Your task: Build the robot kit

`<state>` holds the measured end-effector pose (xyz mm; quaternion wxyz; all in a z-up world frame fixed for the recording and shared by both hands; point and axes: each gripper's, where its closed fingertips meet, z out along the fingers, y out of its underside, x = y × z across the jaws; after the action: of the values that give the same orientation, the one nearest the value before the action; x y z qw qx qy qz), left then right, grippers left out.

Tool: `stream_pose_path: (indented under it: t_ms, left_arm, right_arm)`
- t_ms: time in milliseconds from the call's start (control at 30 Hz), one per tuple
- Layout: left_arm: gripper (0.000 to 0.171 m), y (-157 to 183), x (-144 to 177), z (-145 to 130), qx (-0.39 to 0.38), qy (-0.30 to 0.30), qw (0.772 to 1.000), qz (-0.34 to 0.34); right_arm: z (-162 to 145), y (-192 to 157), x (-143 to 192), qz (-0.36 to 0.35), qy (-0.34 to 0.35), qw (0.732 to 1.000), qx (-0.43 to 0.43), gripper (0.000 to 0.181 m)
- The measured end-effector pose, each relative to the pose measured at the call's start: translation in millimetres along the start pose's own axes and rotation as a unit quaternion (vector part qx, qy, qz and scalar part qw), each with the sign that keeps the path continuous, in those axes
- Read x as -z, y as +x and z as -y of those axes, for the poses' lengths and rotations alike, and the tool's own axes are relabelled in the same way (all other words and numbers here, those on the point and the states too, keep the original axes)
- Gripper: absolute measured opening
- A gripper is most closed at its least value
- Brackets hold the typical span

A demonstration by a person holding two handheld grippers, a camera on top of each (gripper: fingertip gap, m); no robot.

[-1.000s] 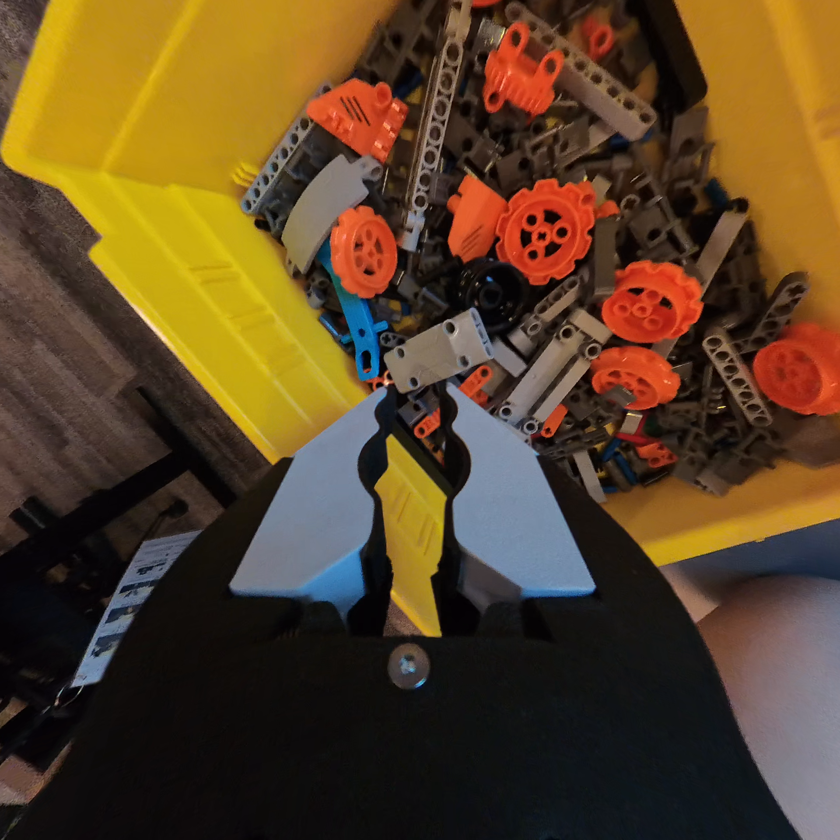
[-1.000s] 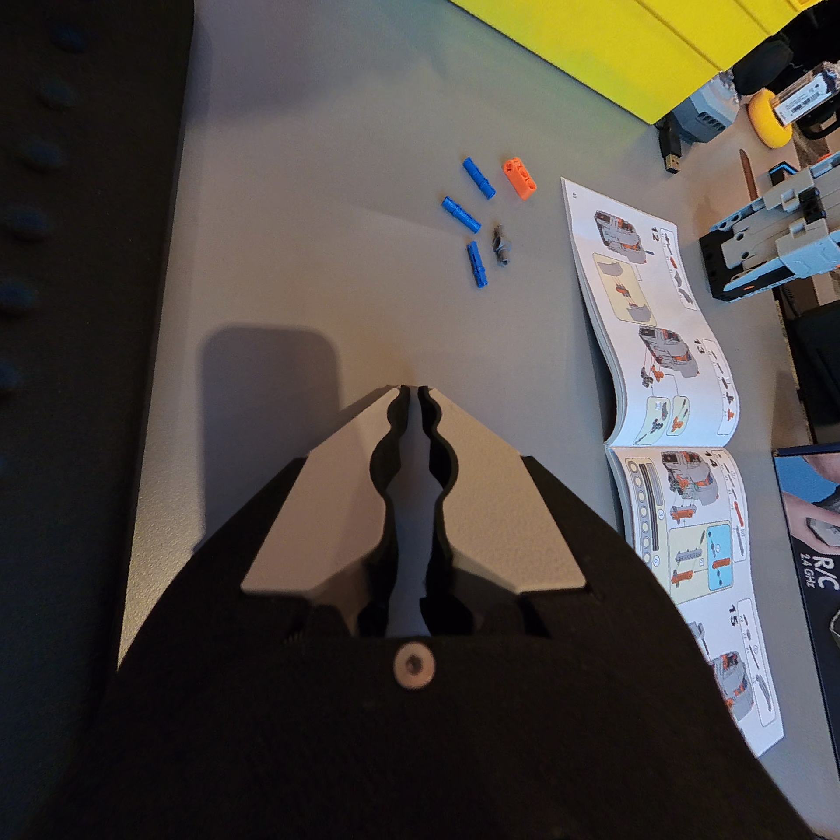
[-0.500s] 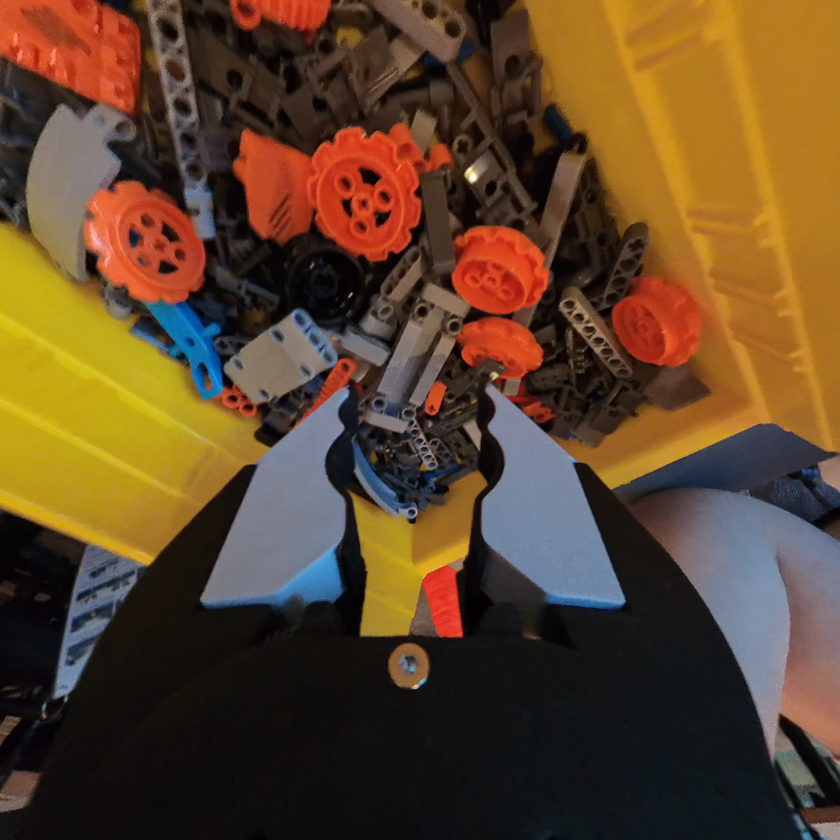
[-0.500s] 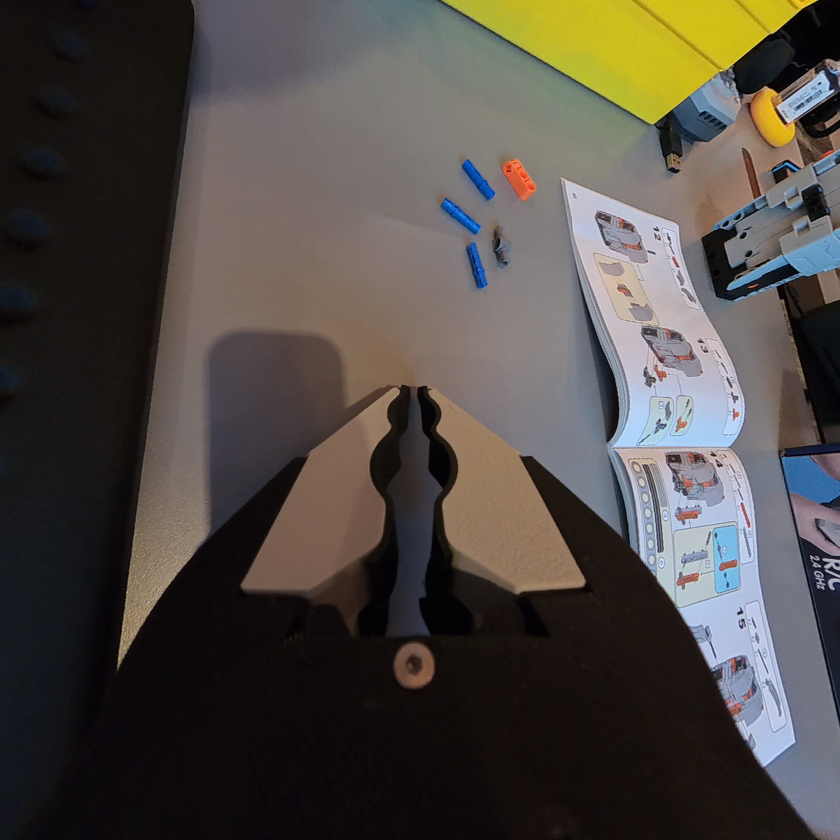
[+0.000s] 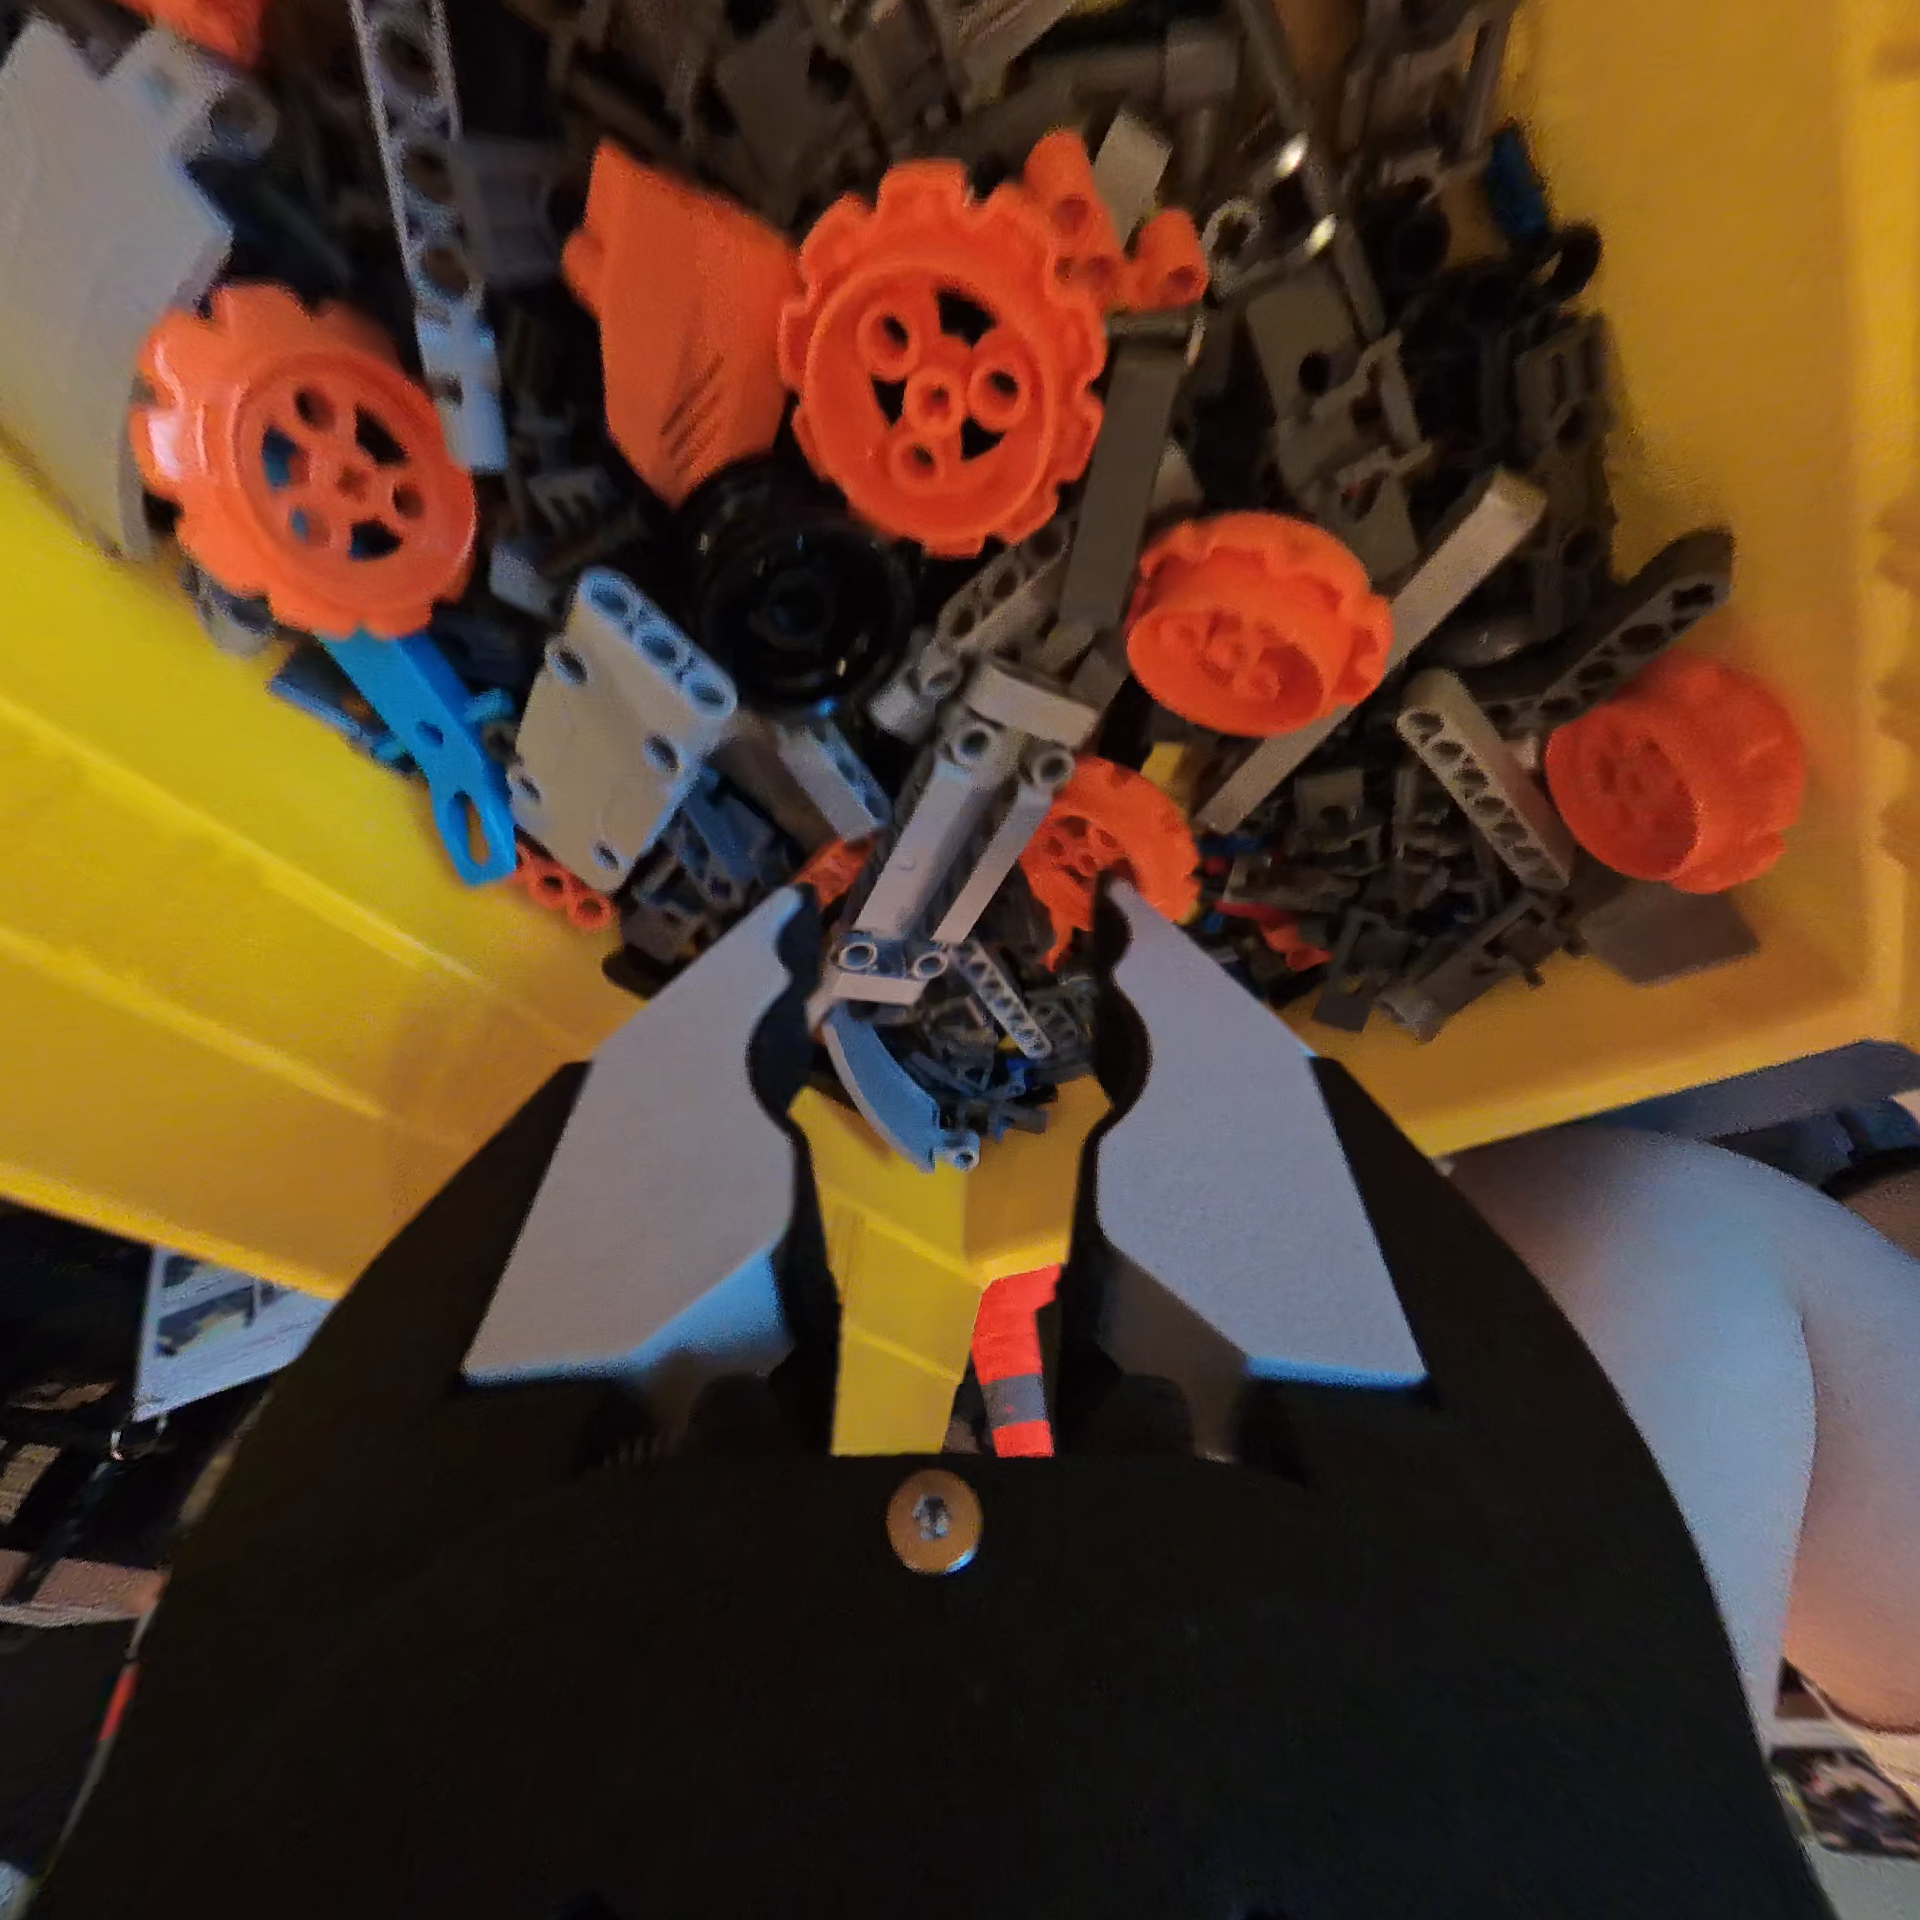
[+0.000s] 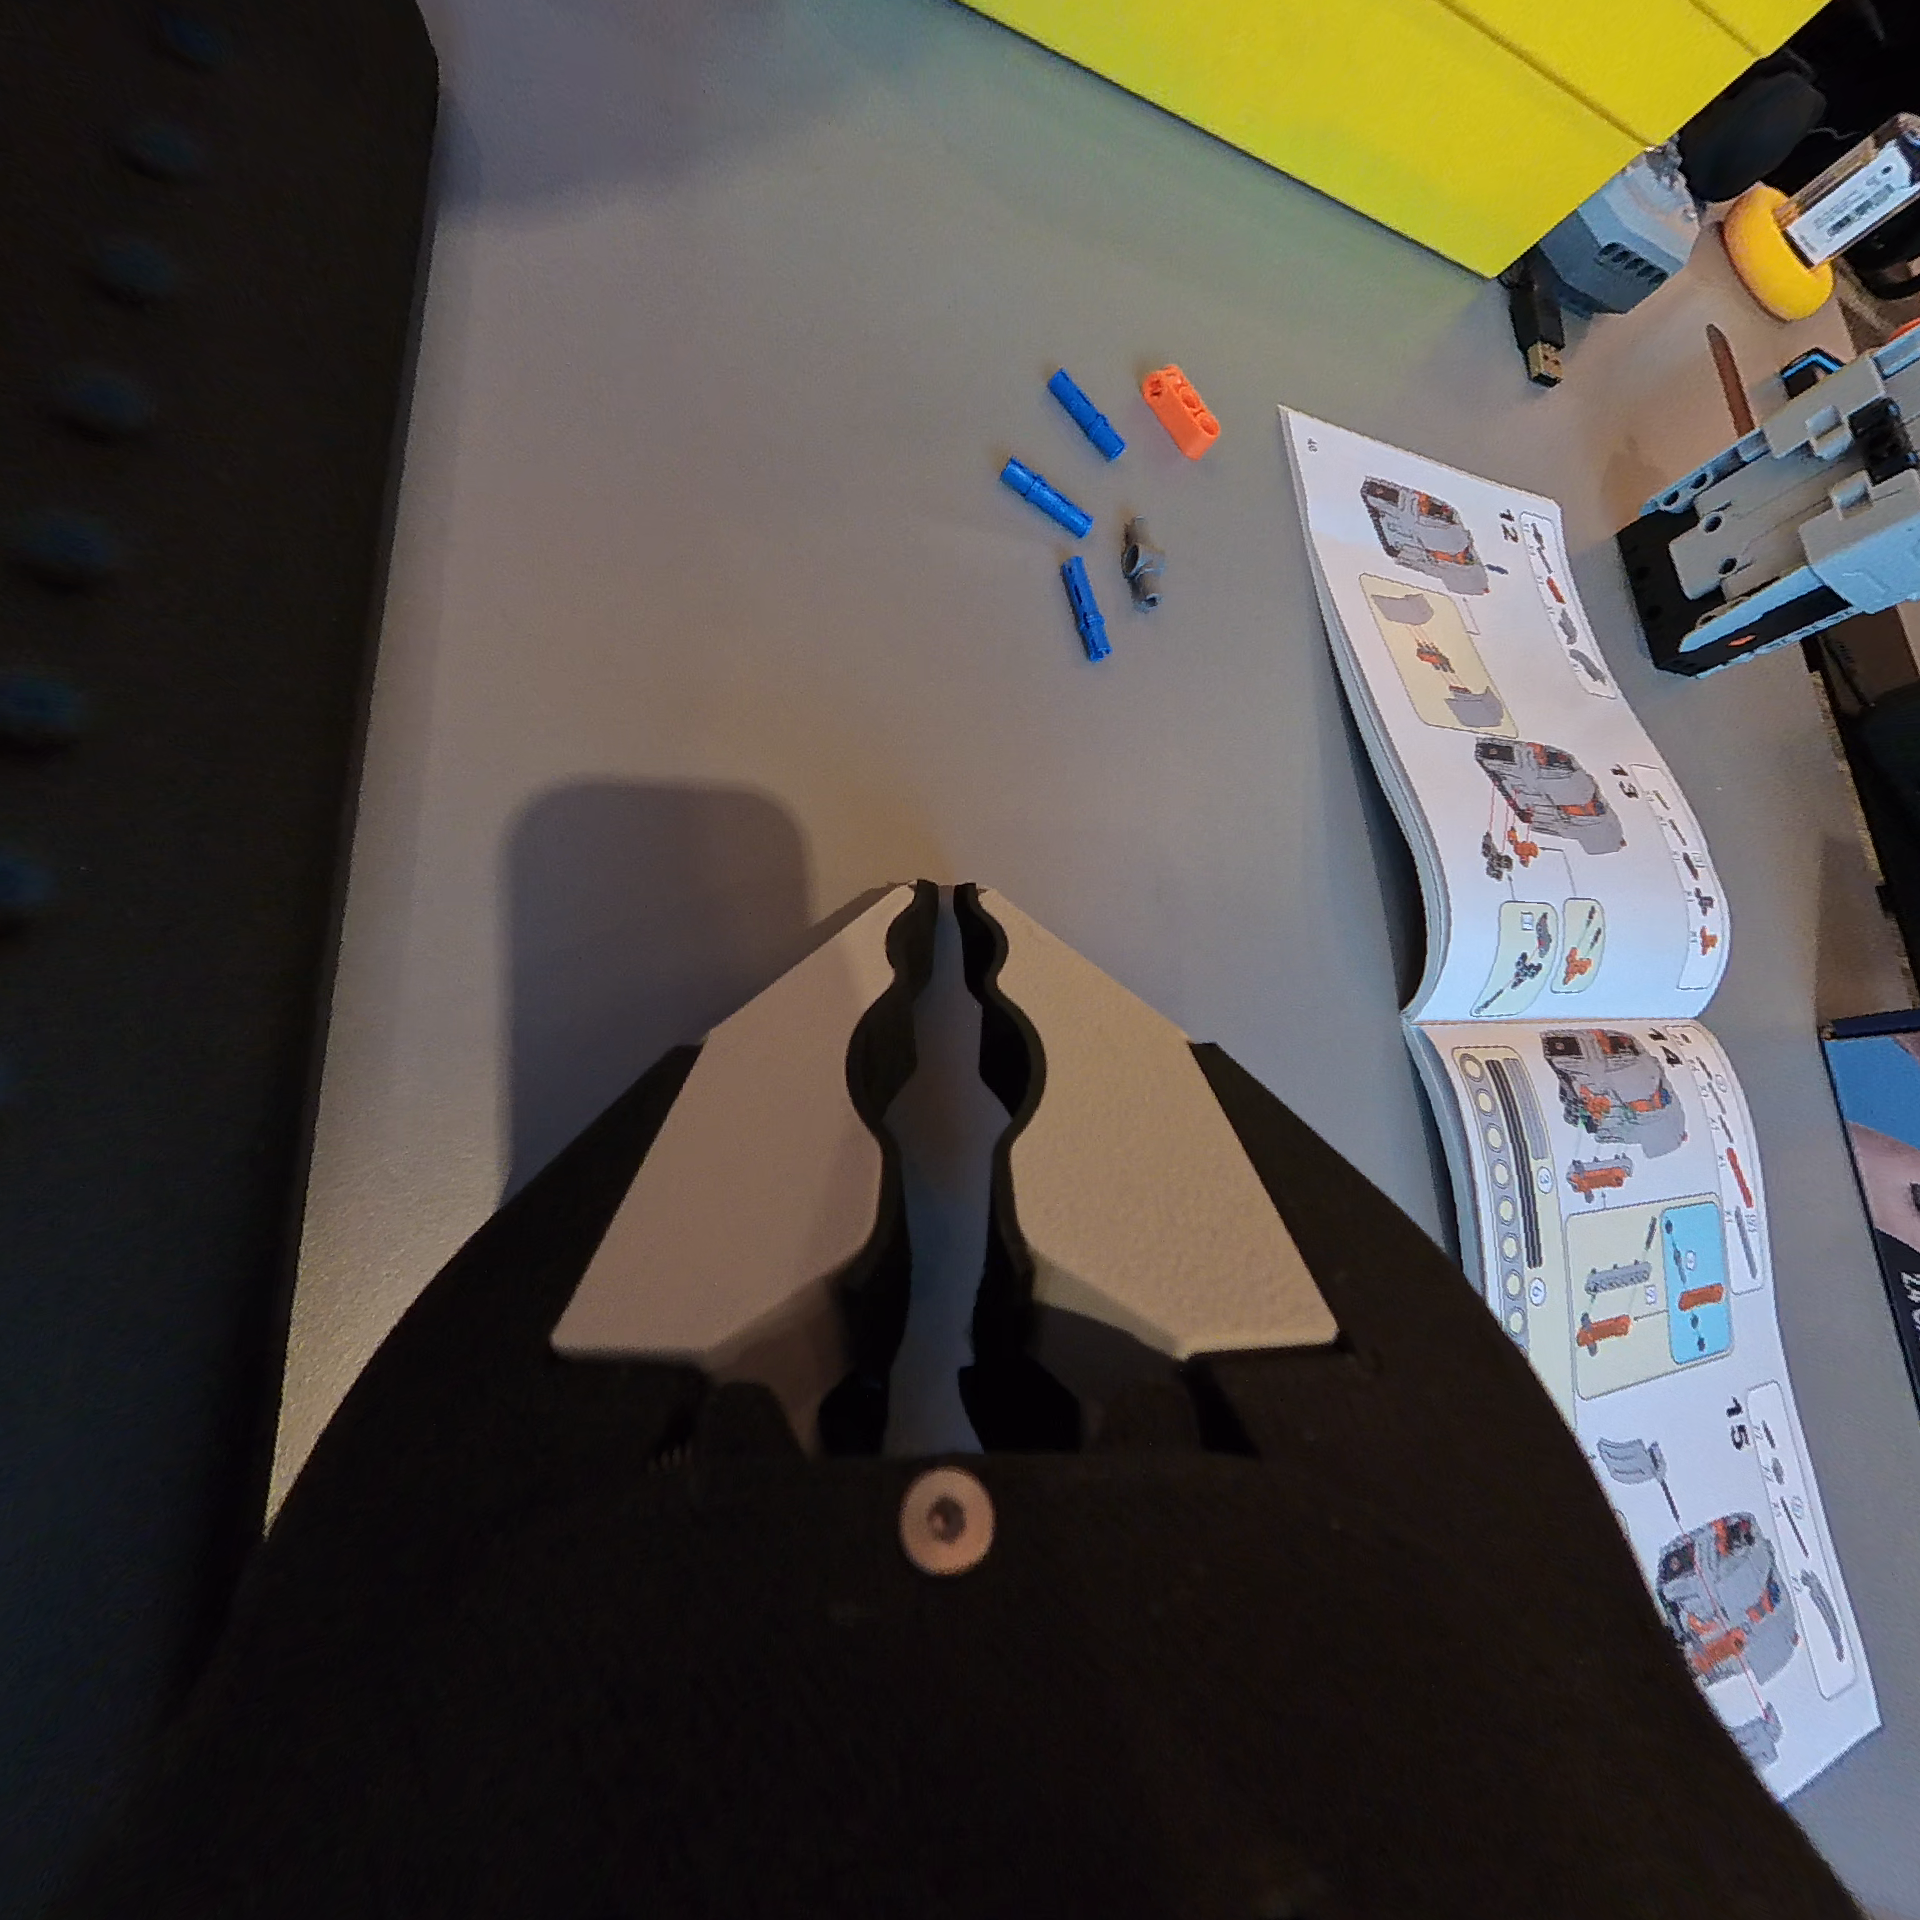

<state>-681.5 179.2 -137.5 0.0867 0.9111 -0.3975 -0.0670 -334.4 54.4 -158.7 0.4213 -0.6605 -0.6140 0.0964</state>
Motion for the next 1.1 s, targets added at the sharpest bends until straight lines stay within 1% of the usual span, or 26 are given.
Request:
stream_pose_path:
  t_ms: [33,67,100,167,233,300,333,367,433,500,567,633,667,700,733,767,833,867,900,1000,1033,1067,1100]
  left_arm:
    - [0.026,-7,1,-9,0.009,-0.008,1.000,0.018]
    - [0.009,-14,1,-19,0.018,-0.017,0.999,0.037]
    - [0.008,-17,0,-28,0.029,-0.022,0.999,0.041]
    - [0.008,-15,-1,-41,0.054,-0.025,0.998,0.020]
    - [0.008,-18,0,-47,0.075,-0.012,0.997,0.016]
    - [0.012,-22,4,-49,0.099,0.004,0.995,0.019]
    - [0.019,-24,7,-48,0.106,0.015,0.994,0.019]
    - [0.026,-25,10,-44,0.106,0.028,0.994,0.023]
    - [0.029,-26,16,-34,0.092,0.047,0.994,0.034]
    - [0.033,-27,21,-20,0.059,0.057,0.995,0.060]
    - [0.028,-15,23,-1,0.007,0.074,0.996,0.054]
    - [0.028,-5,20,18,-0.048,0.090,0.994,0.045]
    - [0.028,-6,18,23,-0.055,0.088,0.993,0.051]
    - [0.033,-11,15,24,-0.044,0.076,0.995,0.057]
    - [0.044,-18,12,23,-0.020,0.057,0.996,0.063]
    - [0.052,-22,9,22,0.002,0.043,0.997,0.064]
    - [0.046,-27,6,26,0.019,0.044,0.997,0.054]
    - [0.038,-32,5,28,0.023,0.046,0.997,0.060]
    - [0.036,-38,4,29,0.031,0.047,0.996,0.066]
    - [0.041,-49,3,34,0.059,0.061,0.994,0.064]
    - [0.049,-53,3,35,0.064,0.066,0.993,0.070]
    - [0.052,-56,4,36,0.068,0.072,0.992,0.072]
    - [0.050,-58,4,38,0.072,0.078,0.992,0.070]
  right_arm:
    - [0,0,0,0.001,0.001,1.000,-0.001,0.003]
    - [0,0,0,0.001,0.001,1.000,-0.003,0.003]
    - [0,0,0,0.002,0.002,1.000,-0.004,0.003]
    - [0,0,-1,0.003,0.002,1.000,-0.006,0.003]
    - [0,0,-1,0.003,0.003,1.000,-0.006,0.003]
    - [0,0,-1,0.003,0.003,1.000,-0.006,0.003]
    - [0,0,-1,0.003,0.003,1.000,-0.006,0.003]
    - [0,0,-1,0.003,0.003,1.000,-0.006,0.003]
    - [0,0,-1,0.003,0.003,1.000,-0.007,0.003]
    - [0,0,-1,0.003,0.004,1.000,-0.007,0.003]
    - [0,0,-1,0.003,0.004,1.000,-0.008,0.003]
    - [0,0,-1,0.003,0.004,1.000,-0.008,0.003]
    - [0,0,-1,0.003,0.004,1.000,-0.007,0.004]
    - [0,0,-1,0.002,0.003,1.000,-0.006,0.003]
    - [0,0,-1,0.002,0.003,1.000,-0.006,0.003]
    - [0,0,-1,0.002,0.003,1.000,-0.006,0.004]
    - [0,0,0,0.002,0.002,1.000,-0.005,0.003]
    - [0,0,0,0.002,0.002,1.000,-0.005,0.004]
    - [0,0,0,0.001,0.001,1.000,-0.003,0.003]
    - [0,0,0,-0.001,-0.001,1.000,0.001,0.003]
    - [0,0,0,-0.001,-0.001,1.000,0.002,0.003]
    - [0,0,0,0.000,-0.001,1.000,0.002,0.003]
    - [0,-1,0,0.000,-0.001,1.000,0.002,0.003]
